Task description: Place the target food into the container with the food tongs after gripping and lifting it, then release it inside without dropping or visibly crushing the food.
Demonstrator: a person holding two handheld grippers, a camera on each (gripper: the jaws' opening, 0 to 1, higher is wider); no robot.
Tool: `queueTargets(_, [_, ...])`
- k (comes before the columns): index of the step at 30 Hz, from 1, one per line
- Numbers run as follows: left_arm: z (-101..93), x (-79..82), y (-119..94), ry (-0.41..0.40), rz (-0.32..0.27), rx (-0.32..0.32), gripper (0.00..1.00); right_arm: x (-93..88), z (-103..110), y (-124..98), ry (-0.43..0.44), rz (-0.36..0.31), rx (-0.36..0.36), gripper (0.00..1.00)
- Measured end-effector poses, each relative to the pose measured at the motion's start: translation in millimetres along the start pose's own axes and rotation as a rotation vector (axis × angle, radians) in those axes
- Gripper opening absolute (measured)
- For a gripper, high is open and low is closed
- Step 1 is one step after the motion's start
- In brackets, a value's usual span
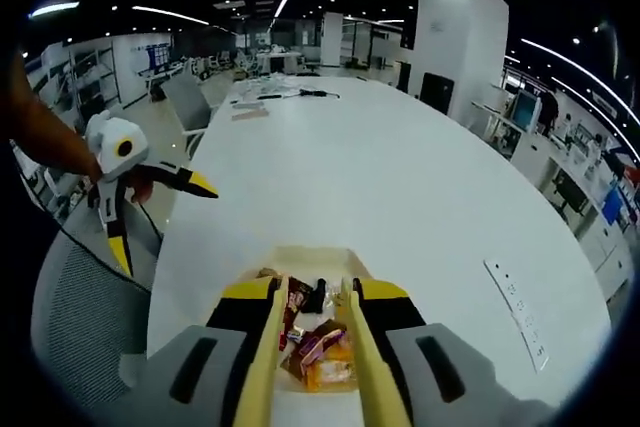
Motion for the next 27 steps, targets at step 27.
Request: queueTargets(27, [-0.9, -1.4, 1.1, 0.004, 0.009, -0.011, 0.99, -58.1, -23.5, -69.4, 0.077, -0.132, -0.170, 0.30])
Point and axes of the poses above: the point that each gripper's makers call its tool centre point, and the gripper's own axes: y roughly forward along the fingers, z roughly to its left, x roughly out of its top, the point moved 8 cm from there along -y, roughly backward along the fingers, and after that the axes turned 4 degrees about z, right-handed, at the moved point
